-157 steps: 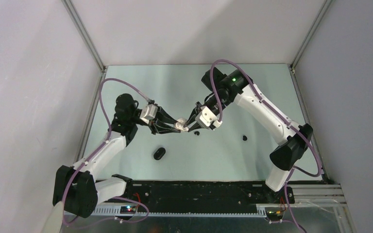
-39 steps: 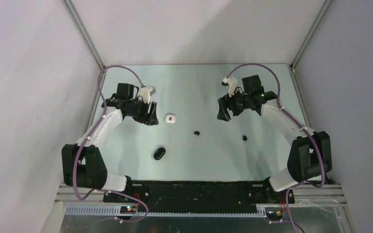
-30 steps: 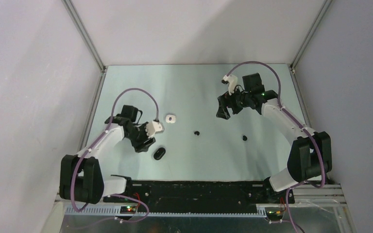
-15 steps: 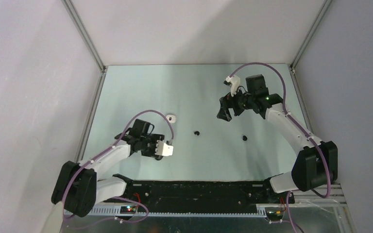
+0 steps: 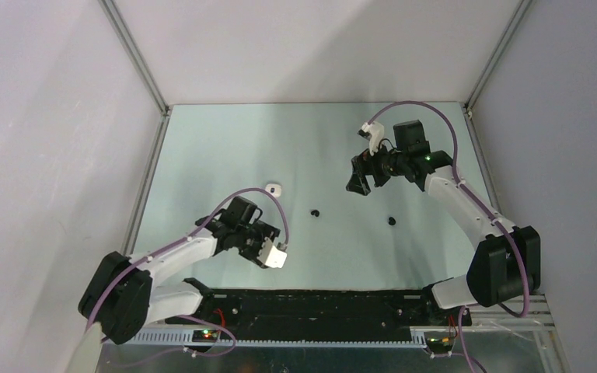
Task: Insert the wireless bluetooth earbuds into the charging case
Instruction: Move the charging case to the center of the board.
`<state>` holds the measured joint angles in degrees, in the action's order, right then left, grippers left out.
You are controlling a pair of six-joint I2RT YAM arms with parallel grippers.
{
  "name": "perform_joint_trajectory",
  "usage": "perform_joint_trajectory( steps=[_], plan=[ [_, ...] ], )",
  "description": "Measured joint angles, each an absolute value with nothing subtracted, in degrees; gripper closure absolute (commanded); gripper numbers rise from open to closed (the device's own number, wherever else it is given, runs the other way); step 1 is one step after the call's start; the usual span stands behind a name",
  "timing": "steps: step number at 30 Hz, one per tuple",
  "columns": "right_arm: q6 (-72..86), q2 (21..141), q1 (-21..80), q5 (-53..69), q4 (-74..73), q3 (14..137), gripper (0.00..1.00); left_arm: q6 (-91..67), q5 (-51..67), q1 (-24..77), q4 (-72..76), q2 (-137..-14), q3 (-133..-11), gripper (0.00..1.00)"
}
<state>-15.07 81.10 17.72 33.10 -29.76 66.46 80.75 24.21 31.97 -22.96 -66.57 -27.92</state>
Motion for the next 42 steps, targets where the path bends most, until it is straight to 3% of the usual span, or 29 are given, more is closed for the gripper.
perform_joint_trajectory(
  steps=[10, 29, 33, 38, 42],
  plan=[
    [-14.87, 79.59, 17.72, 33.89, -29.71, 65.25, 0.09, 87.57, 23.31, 32.25, -32.58, -68.34, -31.4, 0.34],
    [-14.59, 78.63, 17.5, 34.61, -29.82, 64.27, 0.09, 99.44, 35.27, 37.47, -36.91, -75.09, -36.1, 0.3],
    [-14.61, 78.41, 16.93, 34.98, -30.61, 64.14, 0.09, 103.39, 37.23, 38.85, -38.76, -78.17, -38.2, 0.35],
    [-14.61, 77.28, 16.14, 35.0, -31.92, 63.4, 0.09, 106.5, 38.44, 40.14, -42.65, -83.44, -42.59, 0.54],
    [-14.63, 76.2, 15.75, 35.05, -32.67, 63.35, 0.09, 106.85, 38.92, 40.4, -46.65, -88.86, -48.93, 0.61]
  ],
)
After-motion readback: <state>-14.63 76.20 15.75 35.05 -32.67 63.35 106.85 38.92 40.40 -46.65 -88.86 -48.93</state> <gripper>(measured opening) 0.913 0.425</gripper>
